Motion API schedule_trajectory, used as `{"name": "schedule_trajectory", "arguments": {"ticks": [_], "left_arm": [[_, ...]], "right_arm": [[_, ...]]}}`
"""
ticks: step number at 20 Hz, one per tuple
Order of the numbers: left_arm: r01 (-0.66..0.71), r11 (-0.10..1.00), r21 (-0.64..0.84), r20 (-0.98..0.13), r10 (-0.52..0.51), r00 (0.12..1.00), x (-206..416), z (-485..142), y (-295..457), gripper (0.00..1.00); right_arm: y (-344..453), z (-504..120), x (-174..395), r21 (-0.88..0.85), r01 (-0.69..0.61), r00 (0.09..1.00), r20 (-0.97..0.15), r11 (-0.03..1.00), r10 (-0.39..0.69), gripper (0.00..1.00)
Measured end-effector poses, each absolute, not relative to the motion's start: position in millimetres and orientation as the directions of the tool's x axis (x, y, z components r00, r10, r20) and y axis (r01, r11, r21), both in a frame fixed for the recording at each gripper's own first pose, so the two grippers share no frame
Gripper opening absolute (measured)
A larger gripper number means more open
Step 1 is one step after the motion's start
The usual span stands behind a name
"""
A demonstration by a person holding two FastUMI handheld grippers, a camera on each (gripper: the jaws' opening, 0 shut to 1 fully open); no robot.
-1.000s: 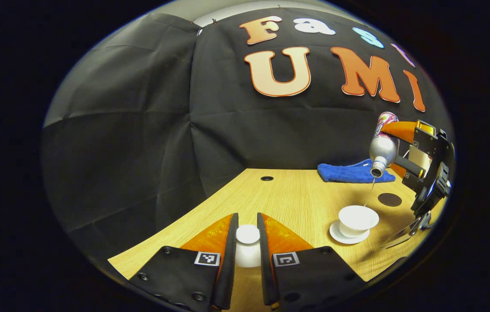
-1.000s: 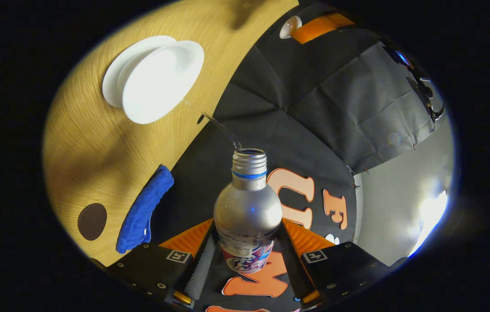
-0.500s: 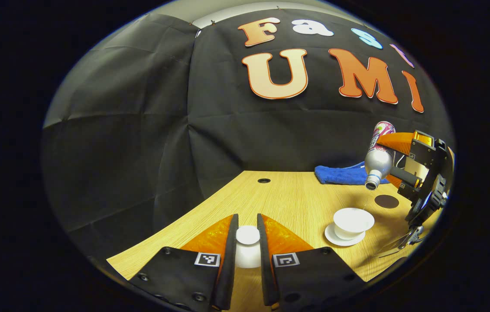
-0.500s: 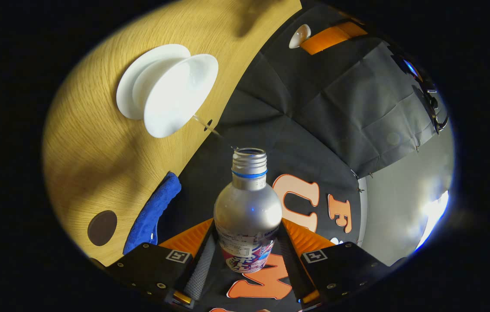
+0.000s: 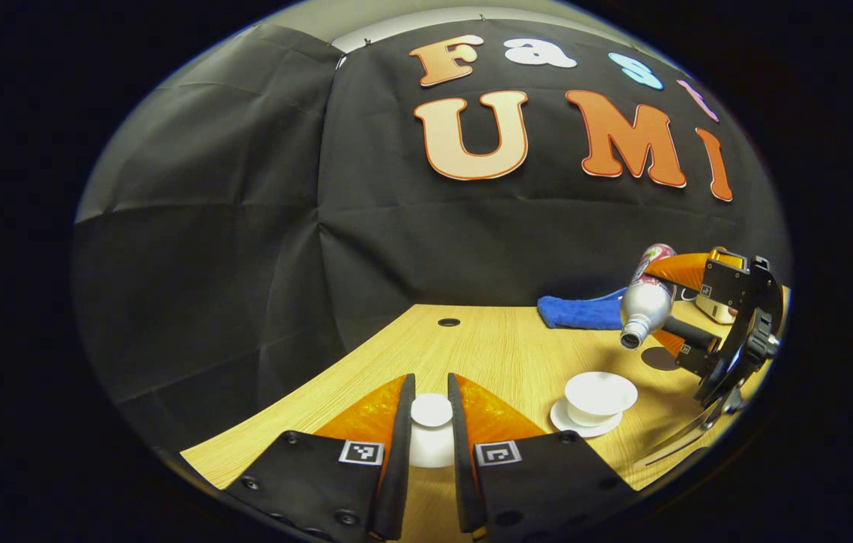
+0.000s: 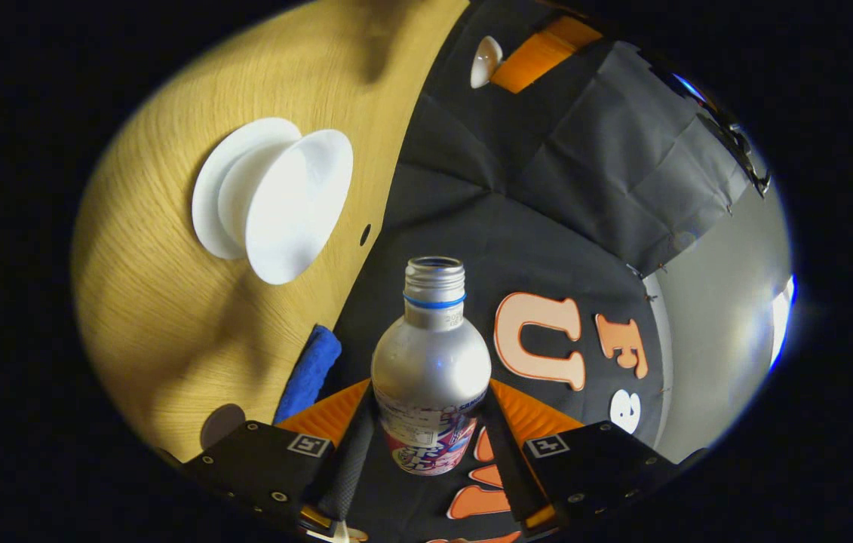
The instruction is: Open the teacup lid with one hand, grasp the water bottle and pour water into the teacup with the other hand; after pouring, place the water bottle on the coaster and then close the teacup lid.
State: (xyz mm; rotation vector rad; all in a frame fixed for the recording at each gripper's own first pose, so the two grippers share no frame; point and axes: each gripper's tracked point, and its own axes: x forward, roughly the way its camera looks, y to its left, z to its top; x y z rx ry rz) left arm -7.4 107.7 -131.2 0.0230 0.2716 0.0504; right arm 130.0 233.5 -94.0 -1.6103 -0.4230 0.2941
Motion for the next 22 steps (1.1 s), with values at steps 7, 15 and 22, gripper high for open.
{"name": "schedule_trajectory", "arguments": {"ticks": [7,15,22], "left_arm": [[0.014,0.999,0.031,-0.229,-0.006,0.973,5.4,-111.9,73.7,0.3],[0.09,0.996,0.018,-0.205,-0.084,0.975,23.2,-96.3,25.1,0.3],[0.135,0.991,0.009,-0.205,-0.13,0.97,33.0,-94.0,-7.6,0.27]], "right_arm": [[198.7,-89.0,140.8,-0.946,-0.119,0.935,-0.005,0.302,0.354,0.79],[156.7,-62.7,156.0,-0.761,-0.2,0.957,-0.017,0.617,0.29,0.79],[128.6,-72.9,175.8,-0.417,-0.288,0.957,-0.104,0.862,0.269,0.79]]}}
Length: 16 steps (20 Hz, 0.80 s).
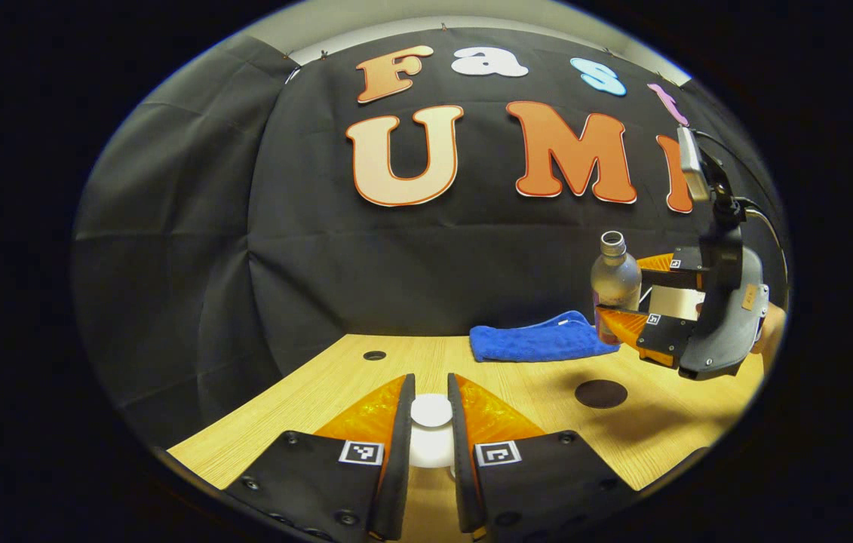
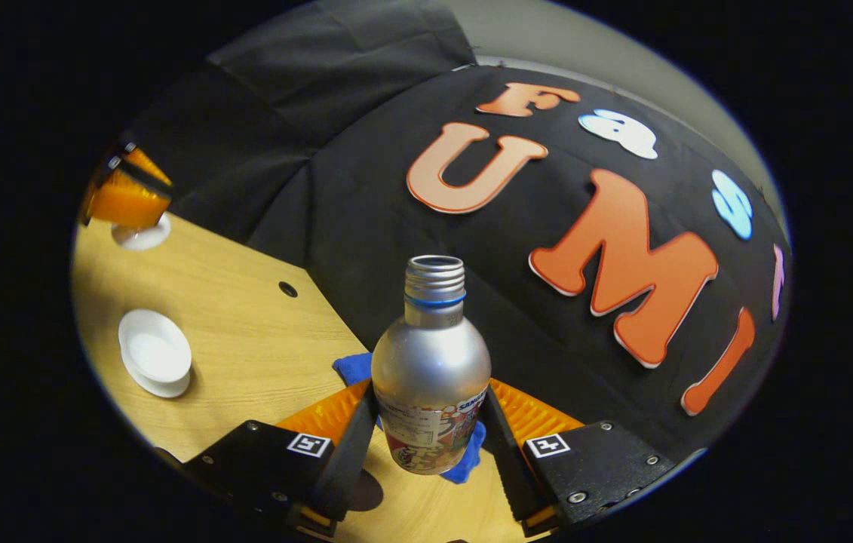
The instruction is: Open the teacup lid with one hand, grasp the water bottle and pour water into the teacup with the other hand; after pouring, place the water bottle on the coaster and then close the teacup lid.
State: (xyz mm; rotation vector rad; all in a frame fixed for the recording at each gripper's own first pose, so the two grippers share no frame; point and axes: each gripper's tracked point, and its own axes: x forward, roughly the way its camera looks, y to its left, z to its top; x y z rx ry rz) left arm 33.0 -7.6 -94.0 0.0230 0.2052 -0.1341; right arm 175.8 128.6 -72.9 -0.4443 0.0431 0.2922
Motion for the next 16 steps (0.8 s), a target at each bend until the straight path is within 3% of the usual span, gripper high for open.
{"name": "schedule_trajectory", "arguments": {"ticks": [9,16], "left_arm": [[0.155,0.988,0.002,-0.248,-0.15,0.957,43.8,-110.4,-30.6,0.3],[0.161,0.987,-0.005,-0.277,-0.156,0.948,47.0,-123.6,-40.9,0.3]], "right_arm": [[116.1,-144.7,188.4,-0.004,-0.339,0.898,-0.301,0.941,0.322,0.8],[113.3,-178.5,187.5,0.112,-0.314,0.863,-0.38,0.943,0.333,0.8]]}}
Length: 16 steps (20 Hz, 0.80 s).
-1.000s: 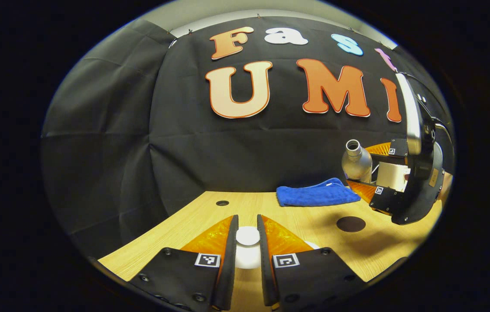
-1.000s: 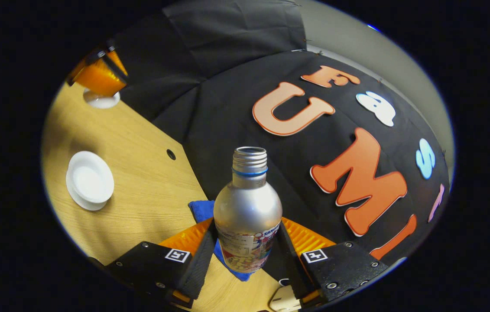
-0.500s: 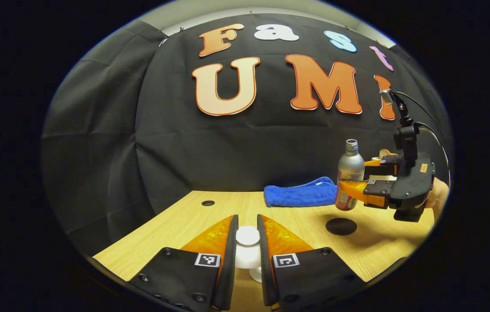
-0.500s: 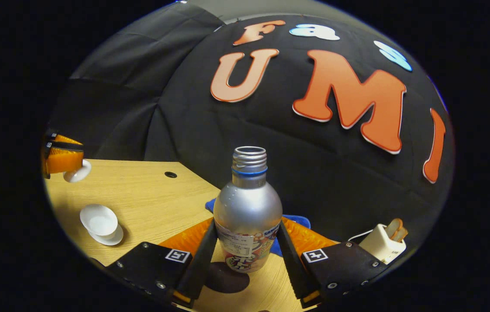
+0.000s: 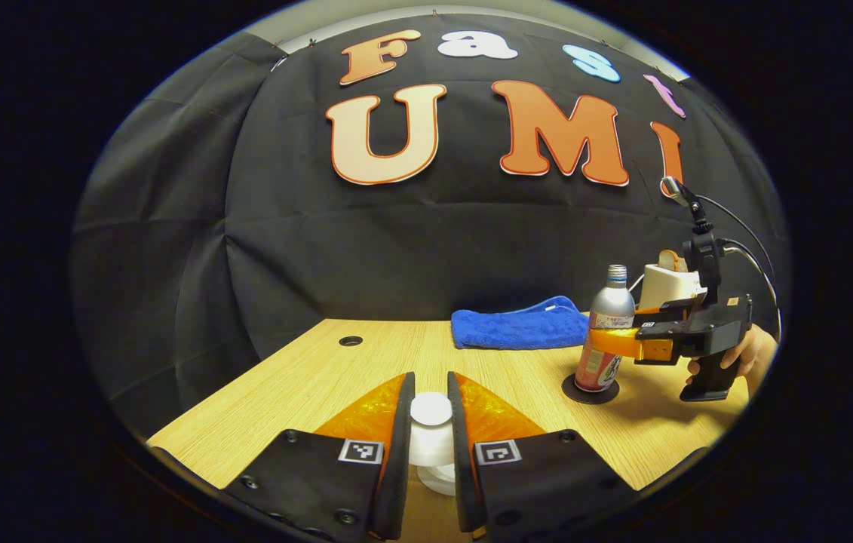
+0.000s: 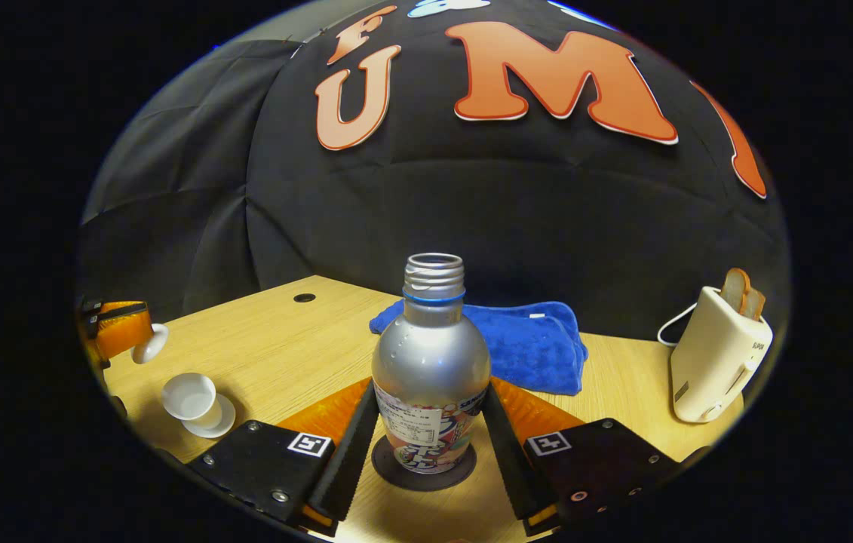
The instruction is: Open the teacup lid with one hand, grasp the water bottle and pour water into the teacup with the other hand; after pouring, place the water bottle on the coaster and then close the teacup lid.
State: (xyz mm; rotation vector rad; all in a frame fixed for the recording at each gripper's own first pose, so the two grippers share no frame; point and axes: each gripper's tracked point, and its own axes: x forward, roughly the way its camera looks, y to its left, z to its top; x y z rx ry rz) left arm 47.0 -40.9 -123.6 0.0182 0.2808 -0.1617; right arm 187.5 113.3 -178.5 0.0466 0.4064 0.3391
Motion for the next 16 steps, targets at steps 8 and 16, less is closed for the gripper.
{"name": "schedule_trajectory", "arguments": {"ticks": [8,16], "left_arm": [[0.172,0.985,-0.024,-0.303,-0.171,0.938,50.1,-138.2,-50.8,0.3],[0.189,0.98,-0.066,-0.345,-0.2,0.917,49.6,-171.7,-64.7,0.33]], "right_arm": [[112.2,-170.8,183.2,0.081,-0.329,0.868,-0.366,0.941,0.335,0.8],[109.0,-170.1,171.1,-0.007,-0.352,0.875,-0.358,0.936,0.326,0.89]]}}
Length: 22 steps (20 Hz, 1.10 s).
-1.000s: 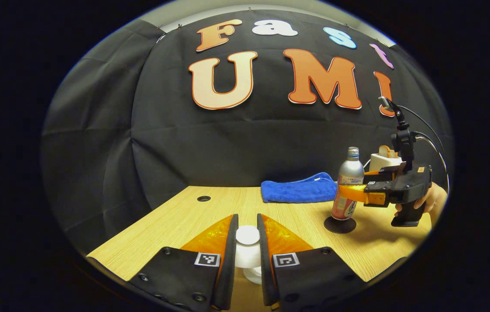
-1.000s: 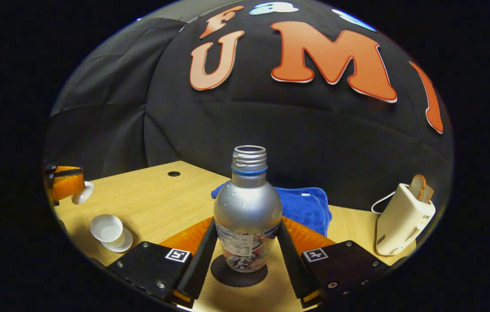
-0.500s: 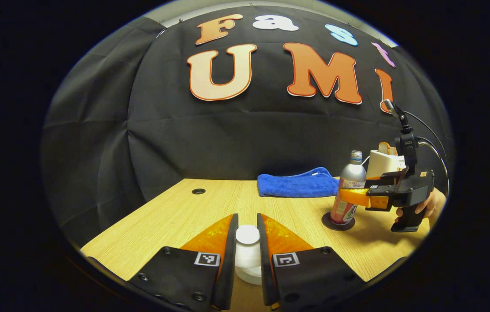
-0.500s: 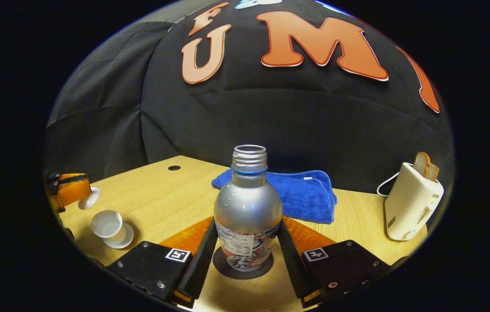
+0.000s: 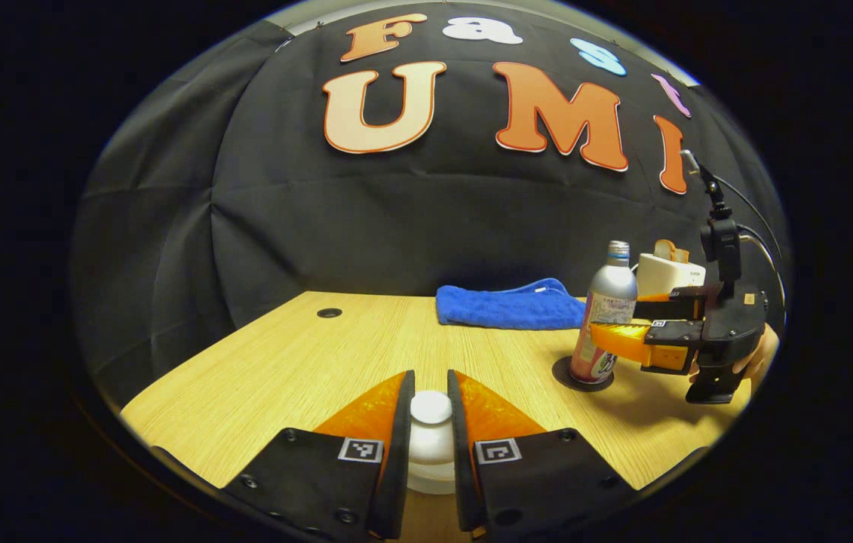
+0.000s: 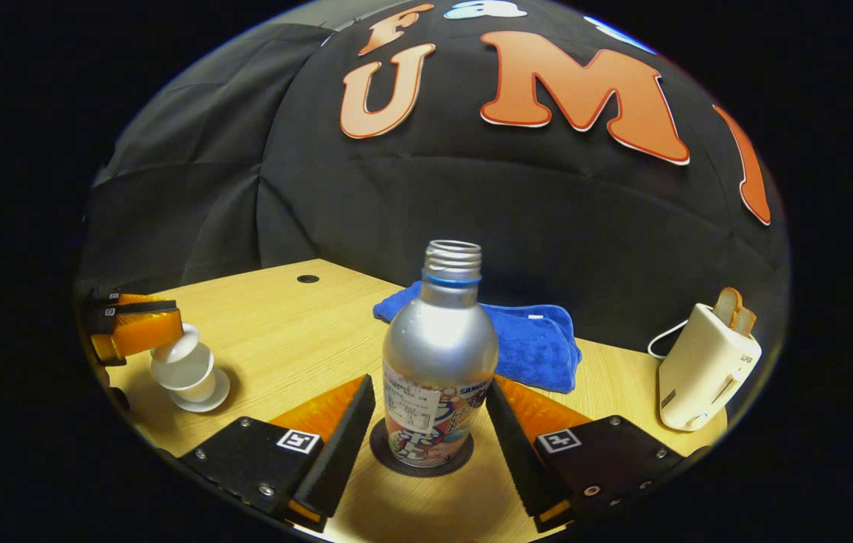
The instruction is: Open the teacup lid with one hand, grasp the water bottle and pour water into the teacup with the other hand; after pouring, place the water bottle on the coaster and then close the teacup lid.
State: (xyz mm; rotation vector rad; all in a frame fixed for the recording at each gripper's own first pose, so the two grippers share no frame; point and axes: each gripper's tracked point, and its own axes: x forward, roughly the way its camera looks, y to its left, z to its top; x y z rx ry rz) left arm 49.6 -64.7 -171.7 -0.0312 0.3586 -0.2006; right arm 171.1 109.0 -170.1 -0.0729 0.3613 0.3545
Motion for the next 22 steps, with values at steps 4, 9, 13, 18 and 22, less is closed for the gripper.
{"name": "schedule_trajectory", "arguments": {"ticks": [4,9,13,18,22], "left_arm": [[0.201,0.977,-0.067,-0.354,-0.211,0.911,48.3,-181.3,-72.9,0.3],[0.198,0.978,-0.062,-0.357,-0.207,0.911,43.3,-186.6,-77.6,0.34],[0.193,0.98,-0.046,-0.358,-0.196,0.913,43.4,-186.8,-78.7,0.34],[0.184,0.982,-0.045,-0.3,-0.189,0.935,44.5,-165.1,-80.8,0.58],[0.173,0.985,-0.023,-0.229,-0.173,0.958,45.1,-132.1,-82.9,0.86]], "right_arm": [[105.3,-166.9,161.7,-0.016,-0.355,0.878,-0.35,0.935,0.328,0.98],[98.6,-169.9,153.1,-0.018,-0.351,0.876,-0.359,0.936,0.322,0.99],[92.2,-173.7,145.9,-0.042,-0.346,0.877,-0.369,0.937,0.307,0.99],[78.2,-162.9,132.0,-0.028,-0.321,0.89,-0.351,0.947,0.291,0.99],[60.3,-135.6,119.4,-0.026,-0.282,0.92,-0.291,0.959,0.263,1.0]]}}
